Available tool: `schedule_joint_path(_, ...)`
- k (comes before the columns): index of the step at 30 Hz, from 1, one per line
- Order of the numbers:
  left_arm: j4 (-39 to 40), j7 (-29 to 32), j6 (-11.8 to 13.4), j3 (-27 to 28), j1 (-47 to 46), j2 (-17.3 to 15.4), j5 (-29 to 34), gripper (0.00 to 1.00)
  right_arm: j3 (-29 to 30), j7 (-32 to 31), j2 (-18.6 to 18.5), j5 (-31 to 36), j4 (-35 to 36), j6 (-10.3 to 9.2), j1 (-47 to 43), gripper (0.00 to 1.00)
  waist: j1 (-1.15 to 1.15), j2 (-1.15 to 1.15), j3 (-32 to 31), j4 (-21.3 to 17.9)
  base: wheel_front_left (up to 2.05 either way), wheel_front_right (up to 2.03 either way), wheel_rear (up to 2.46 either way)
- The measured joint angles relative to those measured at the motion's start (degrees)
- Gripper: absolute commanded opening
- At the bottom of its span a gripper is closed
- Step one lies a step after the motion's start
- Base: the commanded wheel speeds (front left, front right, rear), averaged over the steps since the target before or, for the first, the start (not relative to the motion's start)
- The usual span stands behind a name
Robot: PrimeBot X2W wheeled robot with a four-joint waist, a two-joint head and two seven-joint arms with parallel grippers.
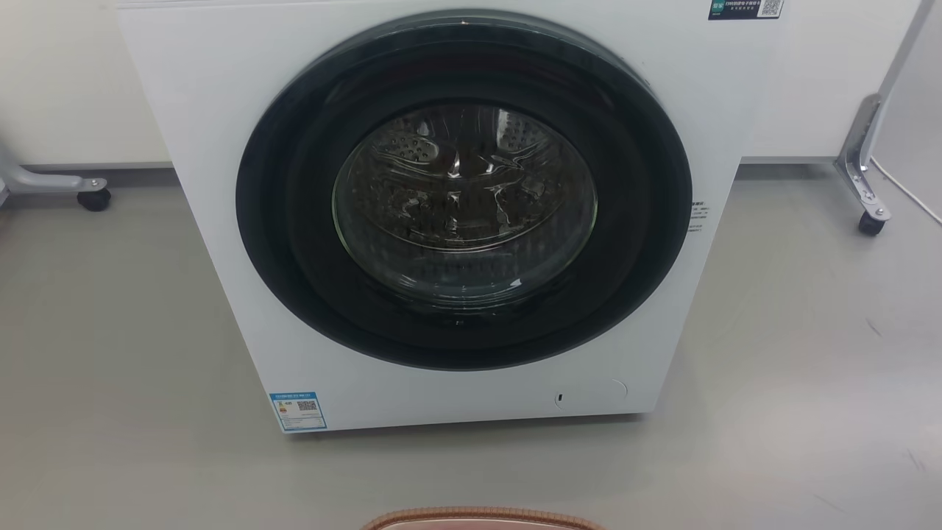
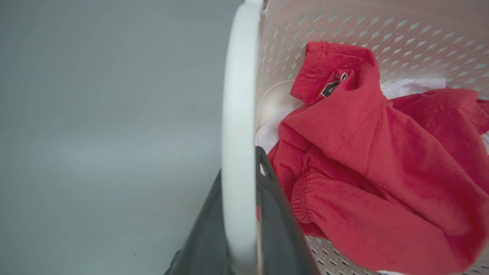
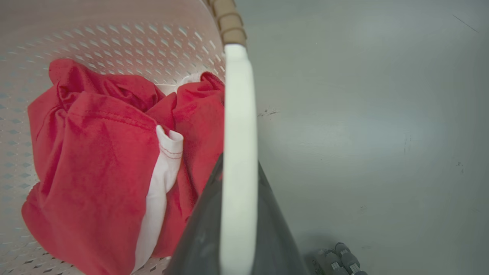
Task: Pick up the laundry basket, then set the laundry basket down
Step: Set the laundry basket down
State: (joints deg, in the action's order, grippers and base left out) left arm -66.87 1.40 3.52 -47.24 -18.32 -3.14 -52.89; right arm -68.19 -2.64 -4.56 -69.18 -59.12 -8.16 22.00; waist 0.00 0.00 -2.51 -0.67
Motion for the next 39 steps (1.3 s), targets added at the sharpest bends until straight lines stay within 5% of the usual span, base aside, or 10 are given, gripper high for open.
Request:
schedule_joint_path(15, 0.27, -2.33, 0.49, 1.11, -8.01, 0.05, -0.44, 0.00, 0.64, 1.64, 0.24, 0.05, -2.00, 0.08, 10.04, 0.00, 0.00, 0.01, 5.72, 0.32, 0.00, 0.00, 0.00)
schedule_joint_path(39, 2.64, -5.81, 1.53, 1.88, -23.99, 0.00, 0.29, 0.00, 2.88, 5.97, 0.21, 1.68, -6.51, 0.16, 27.91, 0.00, 0.02, 0.01, 24.77, 1.68, 0.00, 0.00, 0.00)
